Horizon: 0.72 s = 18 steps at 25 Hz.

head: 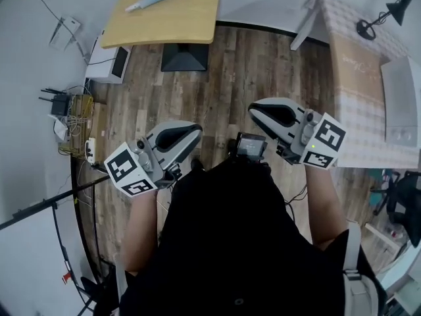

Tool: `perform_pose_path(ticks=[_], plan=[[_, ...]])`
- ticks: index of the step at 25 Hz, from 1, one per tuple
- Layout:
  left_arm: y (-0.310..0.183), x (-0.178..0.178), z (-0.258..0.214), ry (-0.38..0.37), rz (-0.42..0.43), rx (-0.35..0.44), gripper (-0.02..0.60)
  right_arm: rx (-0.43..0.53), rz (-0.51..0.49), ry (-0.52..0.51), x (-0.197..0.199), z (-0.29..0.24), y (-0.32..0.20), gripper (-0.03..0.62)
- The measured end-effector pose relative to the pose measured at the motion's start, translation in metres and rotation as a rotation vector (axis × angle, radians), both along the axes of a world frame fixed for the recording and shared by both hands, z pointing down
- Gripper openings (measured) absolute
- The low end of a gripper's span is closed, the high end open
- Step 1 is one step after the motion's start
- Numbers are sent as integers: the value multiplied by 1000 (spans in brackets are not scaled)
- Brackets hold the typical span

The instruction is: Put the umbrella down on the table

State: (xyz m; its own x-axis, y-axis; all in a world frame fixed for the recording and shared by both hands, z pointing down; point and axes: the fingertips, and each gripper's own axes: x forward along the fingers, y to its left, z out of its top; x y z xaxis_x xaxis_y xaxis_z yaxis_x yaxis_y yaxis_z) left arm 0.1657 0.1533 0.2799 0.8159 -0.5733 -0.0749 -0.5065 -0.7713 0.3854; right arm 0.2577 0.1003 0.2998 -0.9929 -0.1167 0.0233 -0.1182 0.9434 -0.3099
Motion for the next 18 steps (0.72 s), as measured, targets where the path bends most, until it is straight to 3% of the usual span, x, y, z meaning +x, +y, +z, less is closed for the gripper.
perform_pose_path(ticks=[11, 18], plan=[[78, -95, 12, 40, -61, -5, 12, -10, -68, 60, -114, 1, 68, 21], [99, -120, 25, 51, -56, -30, 12, 8, -75, 104, -143, 10, 89, 21]])
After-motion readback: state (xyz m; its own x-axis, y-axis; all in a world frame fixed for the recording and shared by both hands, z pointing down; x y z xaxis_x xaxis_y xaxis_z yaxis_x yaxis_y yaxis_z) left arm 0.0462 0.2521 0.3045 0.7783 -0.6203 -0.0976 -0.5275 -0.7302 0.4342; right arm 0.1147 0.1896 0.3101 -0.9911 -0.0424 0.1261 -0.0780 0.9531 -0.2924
